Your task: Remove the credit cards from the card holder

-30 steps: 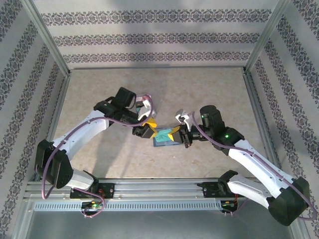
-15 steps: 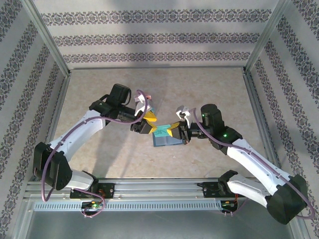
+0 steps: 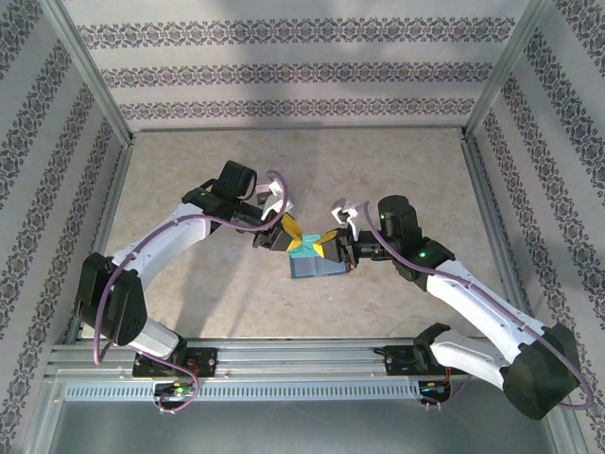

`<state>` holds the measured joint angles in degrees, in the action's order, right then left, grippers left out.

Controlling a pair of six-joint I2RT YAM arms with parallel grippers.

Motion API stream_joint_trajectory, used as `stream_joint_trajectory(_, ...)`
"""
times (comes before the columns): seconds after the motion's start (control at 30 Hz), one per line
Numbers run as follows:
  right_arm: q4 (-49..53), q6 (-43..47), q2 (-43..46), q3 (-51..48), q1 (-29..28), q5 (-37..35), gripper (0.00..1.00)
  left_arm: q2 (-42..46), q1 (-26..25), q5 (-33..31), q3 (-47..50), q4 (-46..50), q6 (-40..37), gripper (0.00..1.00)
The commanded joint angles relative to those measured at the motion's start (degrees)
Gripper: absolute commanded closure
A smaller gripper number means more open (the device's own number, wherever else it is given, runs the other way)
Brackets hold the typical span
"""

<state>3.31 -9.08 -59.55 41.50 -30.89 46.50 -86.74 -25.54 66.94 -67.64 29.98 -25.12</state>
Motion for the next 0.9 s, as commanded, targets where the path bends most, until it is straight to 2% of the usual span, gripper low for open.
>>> stream_joint_trajectory(0.0,-2.2,0.0,-0.4,1.1,-0.5,1.9,1.00,-0.4,-0.6,2.3,-0.9,-0.2,-1.6,0.77)
stream_joint_trajectory(0.1,-2.2,0.0,-0.9,1.2,-0.4,2.1,1.00,-0.5,-0.6,3.0,-1.1,-0.1,-2.2,0.92)
stream_joint_trajectory(0.13,-2.2,0.0,-1.0,1.2,-0.3,2.1,1.00,-0.5,-0.6,3.0,-1.3,0.2,-2.6,1.00)
stream_joint_trajectory(0.23,-1.8,-0.1,-1.0,1.3,-0.1,1.4,0.97,-0.4,-0.5,1.5,-2.0,1.5,-4.6,1.00)
stream_joint_trajectory(0.3,-0.1,-0.1,-0.9,1.9,0.4,-0.2,0.79,-0.1,0.0,-0.6,-2.4,2.0,-6.1,1.00)
stream_joint_trajectory(0.37,2.0,0.3,-0.6,2.5,1.0,-1.6,0.48,-0.1,0.8,-3.1,-3.0,2.4,-8.3,1.00)
stream_joint_trajectory(0.4,2.8,0.3,-0.5,2.7,1.2,-2.2,0.42,-0.3,1.1,-4.9,-3.6,2.9,-9.2,1.00)
stream_joint_trajectory(0.57,5.8,0.4,1.1,3.0,1.8,-5.3,0.22,-3.5,3.5,-11.0,-7.6,5.1,-13.5,1.00)
stream_joint_trajectory(0.6,6.0,0.3,1.4,2.9,1.9,-6.0,0.15,-4.0,3.8,-11.9,-8.0,5.1,-14.5,1.00)
stream_joint_trajectory(0.63,6.3,0.1,2.0,2.8,2.0,-7.0,0.02,-4.5,4.1,-13.0,-8.2,4.8,-15.3,1.00)
stream_joint_trajectory(0.73,7.1,-0.7,3.2,2.6,2.4,-10.7,0.02,-6.5,5.1,-17.0,-9.4,4.6,-18.2,1.00)
stream_joint_trajectory(0.87,8.0,-3.1,4.8,2.1,2.7,-19.5,0.02,-10.0,8.0,-18.5,-12.4,5.9,-21.3,1.00)
